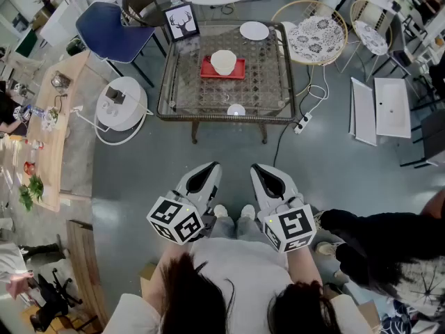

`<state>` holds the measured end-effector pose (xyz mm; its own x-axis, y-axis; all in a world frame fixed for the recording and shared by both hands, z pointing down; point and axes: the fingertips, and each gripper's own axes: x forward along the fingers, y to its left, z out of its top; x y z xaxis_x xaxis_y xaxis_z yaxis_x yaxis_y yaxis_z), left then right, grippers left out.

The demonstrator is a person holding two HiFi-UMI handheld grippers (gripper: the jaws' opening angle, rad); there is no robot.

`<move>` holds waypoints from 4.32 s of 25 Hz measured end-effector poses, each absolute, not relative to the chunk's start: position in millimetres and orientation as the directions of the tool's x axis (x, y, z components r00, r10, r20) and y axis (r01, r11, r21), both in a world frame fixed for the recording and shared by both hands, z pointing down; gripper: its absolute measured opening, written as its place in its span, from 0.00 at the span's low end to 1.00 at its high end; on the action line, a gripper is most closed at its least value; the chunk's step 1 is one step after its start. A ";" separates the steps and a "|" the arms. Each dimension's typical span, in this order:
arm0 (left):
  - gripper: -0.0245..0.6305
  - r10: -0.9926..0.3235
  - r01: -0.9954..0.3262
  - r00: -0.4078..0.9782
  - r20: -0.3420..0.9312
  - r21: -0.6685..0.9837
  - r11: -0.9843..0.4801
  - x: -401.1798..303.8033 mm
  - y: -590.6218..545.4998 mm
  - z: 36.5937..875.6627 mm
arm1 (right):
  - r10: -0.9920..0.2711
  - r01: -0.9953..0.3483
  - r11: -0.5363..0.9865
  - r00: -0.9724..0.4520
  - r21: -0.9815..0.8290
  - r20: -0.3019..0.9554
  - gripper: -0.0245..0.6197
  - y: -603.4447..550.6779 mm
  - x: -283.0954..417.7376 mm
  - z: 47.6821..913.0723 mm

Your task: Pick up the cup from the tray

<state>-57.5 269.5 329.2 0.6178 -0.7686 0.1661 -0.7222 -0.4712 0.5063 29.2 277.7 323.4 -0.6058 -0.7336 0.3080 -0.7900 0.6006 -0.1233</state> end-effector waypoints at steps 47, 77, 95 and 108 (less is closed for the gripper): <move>0.04 -0.724 -0.719 0.663 0.191 0.434 -0.543 -100.1 246.1 337.0 | -0.716 -0.788 0.600 -0.605 -0.134 0.348 0.51 263.1 -20.6 335.7; 0.25 -0.770 -0.783 0.583 0.258 0.433 -0.448 -43.4 11.4 354.4 | -0.545 -0.626 0.760 -0.761 -0.176 0.353 0.57 15.8 20.8 350.8; 0.47 -0.647 -0.711 0.696 0.311 0.427 -0.559 -77.7 -105.5 395.4 | -0.551 -0.662 0.723 -0.726 -0.198 0.412 0.74 -82.5 -27.7 388.6; 0.52 -0.641 -0.717 0.692 0.333 0.419 -0.557 -81.1 -146.3 461.1 | -0.511 -0.644 0.739 -0.727 -0.198 0.458 0.75 -121.9 -32.1 453.4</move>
